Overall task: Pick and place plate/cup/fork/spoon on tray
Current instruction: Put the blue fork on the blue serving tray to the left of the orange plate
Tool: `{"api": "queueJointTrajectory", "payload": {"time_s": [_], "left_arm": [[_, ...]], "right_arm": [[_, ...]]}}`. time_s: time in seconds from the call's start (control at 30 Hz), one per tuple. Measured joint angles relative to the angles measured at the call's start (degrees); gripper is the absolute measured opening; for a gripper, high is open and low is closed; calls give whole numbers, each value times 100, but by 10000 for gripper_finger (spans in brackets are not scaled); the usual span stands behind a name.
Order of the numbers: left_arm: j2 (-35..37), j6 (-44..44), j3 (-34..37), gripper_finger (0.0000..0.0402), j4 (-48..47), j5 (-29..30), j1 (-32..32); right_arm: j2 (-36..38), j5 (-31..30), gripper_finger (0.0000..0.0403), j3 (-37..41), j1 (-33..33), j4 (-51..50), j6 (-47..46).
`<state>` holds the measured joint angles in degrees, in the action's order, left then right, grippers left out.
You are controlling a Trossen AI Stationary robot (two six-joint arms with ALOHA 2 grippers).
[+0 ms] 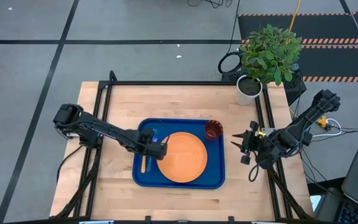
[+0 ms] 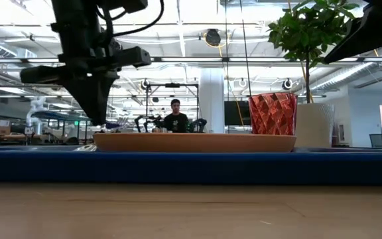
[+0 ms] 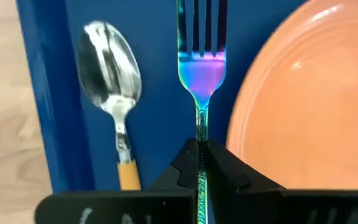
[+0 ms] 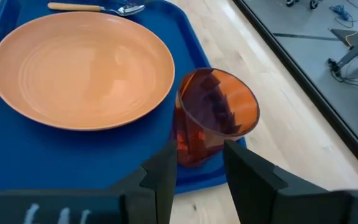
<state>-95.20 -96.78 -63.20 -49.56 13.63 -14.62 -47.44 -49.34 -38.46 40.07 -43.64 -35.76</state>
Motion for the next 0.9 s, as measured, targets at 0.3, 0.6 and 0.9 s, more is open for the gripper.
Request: {"api": "queueJointTrajectory", "payload": {"time_s": [0.3, 0.6, 0.9], "left_arm": [[-512, -452, 9, 10, 44, -38, -293], [-559, -573, 9, 10, 470, -56, -311], [-594, -751, 9, 10, 242, -51, -310]], "right_arm": [[0, -7, 125, 0, 31, 17, -91], [4, -163, 125, 0, 29, 341, 522], [9, -164, 125, 0, 27, 391, 692]]}}
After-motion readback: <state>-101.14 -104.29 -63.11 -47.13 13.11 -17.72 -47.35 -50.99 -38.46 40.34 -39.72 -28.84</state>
